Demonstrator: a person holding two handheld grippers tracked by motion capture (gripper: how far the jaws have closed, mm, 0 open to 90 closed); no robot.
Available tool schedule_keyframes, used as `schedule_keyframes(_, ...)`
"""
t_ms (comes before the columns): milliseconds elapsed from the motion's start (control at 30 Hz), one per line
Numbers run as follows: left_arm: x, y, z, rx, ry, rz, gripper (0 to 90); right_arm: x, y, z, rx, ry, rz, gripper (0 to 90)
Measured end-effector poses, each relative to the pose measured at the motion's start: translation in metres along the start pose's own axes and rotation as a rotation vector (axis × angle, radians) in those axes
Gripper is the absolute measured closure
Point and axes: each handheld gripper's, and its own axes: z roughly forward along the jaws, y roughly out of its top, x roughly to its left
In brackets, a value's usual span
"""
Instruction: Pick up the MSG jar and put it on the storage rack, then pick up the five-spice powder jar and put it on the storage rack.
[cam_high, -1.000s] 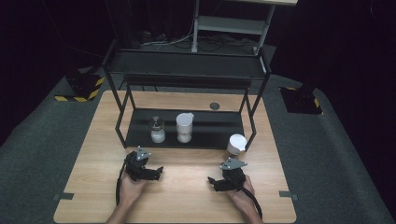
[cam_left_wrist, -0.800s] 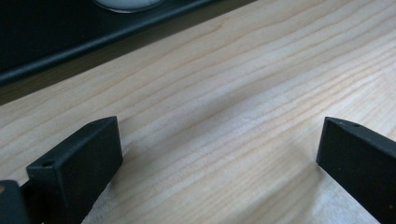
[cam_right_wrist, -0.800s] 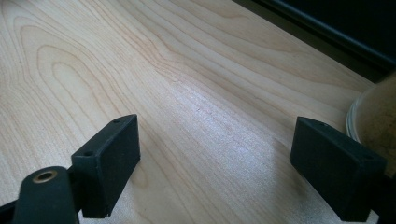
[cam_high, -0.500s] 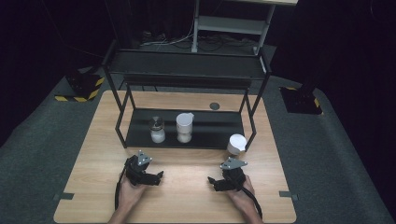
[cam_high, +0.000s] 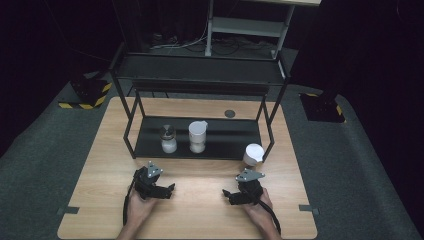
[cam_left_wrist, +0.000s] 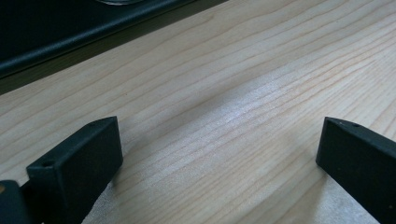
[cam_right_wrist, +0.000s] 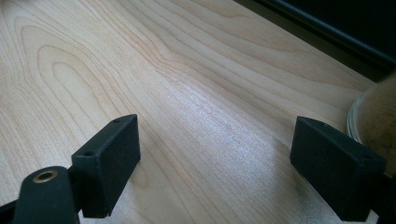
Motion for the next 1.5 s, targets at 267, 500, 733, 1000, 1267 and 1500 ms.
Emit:
schedule_keyframes(267,0.0,0.0,0.0,0.0,-0.001,0.0,0.4,0.0001,0.0,0.0,0.0,0.0,0.0,15.5)
schedule_keyframes(500,0.0001,0.0,0.0,0.0,0.0,0.003,0.4,0.0003,0.0,0.0,0.0,-0.001,-0.001,15.5)
schedule_keyframes(733,-0.0001,-0.0001,-0.0001,-0.001,0.0,0.005,0.6,0.0002,0.0,0.0,0.0,-0.001,-0.001,15.5)
schedule_keyframes(1000,-0.0001,-0.0002,0.0,-0.001,-0.001,0.003,0.6,-0.0002,0.0001,0.0,0.001,0.001,-0.001,15.3)
schedule_keyframes(1267,-0.0001,-0.0002,0.0,-0.001,-0.001,0.003,0.6,0.0007,0.0003,0.0,0.002,-0.005,0.003,13.7)
schedule_keyframes(1500,-0.0005,-0.0002,-0.0001,-0.001,0.004,0.002,0.7,-0.0006,0.0013,0.0006,0.007,0.001,0.005,11.3)
